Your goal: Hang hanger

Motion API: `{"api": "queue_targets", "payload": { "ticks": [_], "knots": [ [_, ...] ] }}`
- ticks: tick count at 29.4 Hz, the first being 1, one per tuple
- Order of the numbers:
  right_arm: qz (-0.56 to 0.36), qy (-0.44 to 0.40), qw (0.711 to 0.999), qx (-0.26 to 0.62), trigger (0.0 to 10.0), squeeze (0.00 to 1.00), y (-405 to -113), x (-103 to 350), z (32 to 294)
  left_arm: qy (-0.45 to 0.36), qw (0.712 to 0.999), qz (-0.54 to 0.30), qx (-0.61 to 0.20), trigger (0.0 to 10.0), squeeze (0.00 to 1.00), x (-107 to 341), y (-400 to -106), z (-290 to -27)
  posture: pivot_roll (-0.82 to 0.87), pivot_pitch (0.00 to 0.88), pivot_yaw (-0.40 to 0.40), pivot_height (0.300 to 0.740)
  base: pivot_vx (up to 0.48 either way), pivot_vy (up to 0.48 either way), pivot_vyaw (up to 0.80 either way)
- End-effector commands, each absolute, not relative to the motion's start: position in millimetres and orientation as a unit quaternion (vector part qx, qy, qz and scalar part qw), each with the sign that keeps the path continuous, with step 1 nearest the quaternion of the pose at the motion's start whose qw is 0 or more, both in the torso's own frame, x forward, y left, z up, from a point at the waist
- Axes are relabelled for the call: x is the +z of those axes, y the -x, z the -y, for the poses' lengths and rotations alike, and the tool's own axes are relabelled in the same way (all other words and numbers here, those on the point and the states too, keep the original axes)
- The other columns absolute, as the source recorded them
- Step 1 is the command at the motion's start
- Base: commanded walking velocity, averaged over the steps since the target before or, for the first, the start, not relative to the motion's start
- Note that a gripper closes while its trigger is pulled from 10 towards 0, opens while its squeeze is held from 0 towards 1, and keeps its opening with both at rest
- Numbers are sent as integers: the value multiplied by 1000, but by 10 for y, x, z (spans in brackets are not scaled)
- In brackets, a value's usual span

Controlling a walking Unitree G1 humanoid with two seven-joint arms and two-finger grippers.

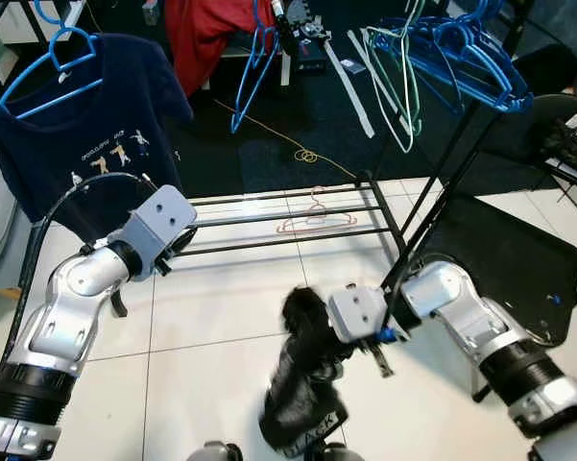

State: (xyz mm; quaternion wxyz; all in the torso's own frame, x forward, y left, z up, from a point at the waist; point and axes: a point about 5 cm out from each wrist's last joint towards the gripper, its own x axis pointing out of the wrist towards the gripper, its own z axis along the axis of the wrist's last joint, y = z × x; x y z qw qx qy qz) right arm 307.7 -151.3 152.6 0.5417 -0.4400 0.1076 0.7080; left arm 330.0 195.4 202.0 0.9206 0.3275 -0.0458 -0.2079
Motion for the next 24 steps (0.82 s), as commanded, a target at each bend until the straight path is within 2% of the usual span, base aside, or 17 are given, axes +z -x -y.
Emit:
{"api": "queue_targets", "payload": {
  "ticks": [1,3,10,12,20,21,22,24],
  "knots": [
    [-96,481,526,695,0,0,-3134,1575,1558,-313,921,23,-229,10000,0,1901,-3292,-1876,-49,190,-28,740,0,0,0],
    [-80,526,525,665,0,0,-3256,1648,1631,-265,931,14,-252,10000,0,1874,-3289,-1746,-54,188,-30,740,0,0,0],
    [-63,537,525,657,0,0,-3309,1698,1652,-209,937,9,-280,10000,0,1896,-3273,-1640,-57,188,-31,740,0,0,0],
    [-32,550,515,657,0,0,-3331,1762,1615,-192,927,-5,-323,10000,0,1846,-3245,-1564,-63,194,-30,740,0,0,0],
    [6,581,492,649,0,0,-3405,1909,1585,-162,911,-8,-380,10000,0,1764,-3255,-1389,-81,198,-33,740,0,0,0],
    [11,587,475,655,0,0,-3404,1958,1587,-152,899,-2,-411,10000,565,1733,-3247,-1297,-87,201,-40,740,0,0,0],
    [17,594,460,660,0,0,-3402,1994,1590,-150,887,3,-437,10000,1000,1713,-3233,-1231,-90,201,-43,740,0,0,0],
    [27,602,439,666,0,0,-3395,2050,1590,-176,871,5,-458,10000,1000,1662,-3233,-1176,-93,203,-45,740,0,0,0]
  ]
}}
